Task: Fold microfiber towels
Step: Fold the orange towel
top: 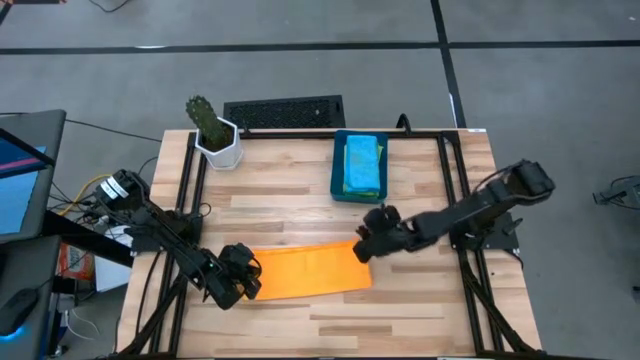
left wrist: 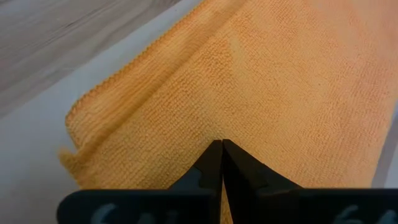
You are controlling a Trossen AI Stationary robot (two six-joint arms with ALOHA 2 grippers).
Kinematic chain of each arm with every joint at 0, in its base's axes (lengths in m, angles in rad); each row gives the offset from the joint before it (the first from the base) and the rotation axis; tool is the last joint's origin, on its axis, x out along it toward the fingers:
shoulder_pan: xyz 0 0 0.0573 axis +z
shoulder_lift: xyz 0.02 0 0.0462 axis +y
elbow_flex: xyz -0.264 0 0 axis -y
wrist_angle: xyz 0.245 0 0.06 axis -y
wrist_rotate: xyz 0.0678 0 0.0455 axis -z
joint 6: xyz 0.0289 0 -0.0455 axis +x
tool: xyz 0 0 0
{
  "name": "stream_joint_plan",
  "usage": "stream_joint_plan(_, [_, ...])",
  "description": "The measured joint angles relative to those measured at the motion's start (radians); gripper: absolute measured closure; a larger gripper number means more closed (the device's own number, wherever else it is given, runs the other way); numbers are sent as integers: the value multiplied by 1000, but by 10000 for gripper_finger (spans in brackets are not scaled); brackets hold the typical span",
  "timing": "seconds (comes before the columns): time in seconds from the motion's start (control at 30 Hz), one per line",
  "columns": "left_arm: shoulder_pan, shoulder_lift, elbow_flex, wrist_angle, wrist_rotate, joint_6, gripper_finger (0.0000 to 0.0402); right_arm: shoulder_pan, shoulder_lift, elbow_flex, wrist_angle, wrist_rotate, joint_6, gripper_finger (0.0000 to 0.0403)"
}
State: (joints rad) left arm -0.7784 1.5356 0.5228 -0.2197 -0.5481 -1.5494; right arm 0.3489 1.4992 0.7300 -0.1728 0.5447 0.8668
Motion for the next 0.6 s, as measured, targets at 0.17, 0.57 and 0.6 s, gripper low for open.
stream_joint_plan(0.17, [0, 1, 0, -2, 6, 0, 397, 189, 22, -97, 307, 58, 13, 330])
stream_joint_plan(0.57, [1, -13, 16, -16, 12, 27, 397, 353, 316, -157, 506, 114, 285, 388])
stream_joint_plan(0.6, [0, -21, 26, -27, 16, 38, 397, 349, 330, -157, 531, 106, 276, 392])
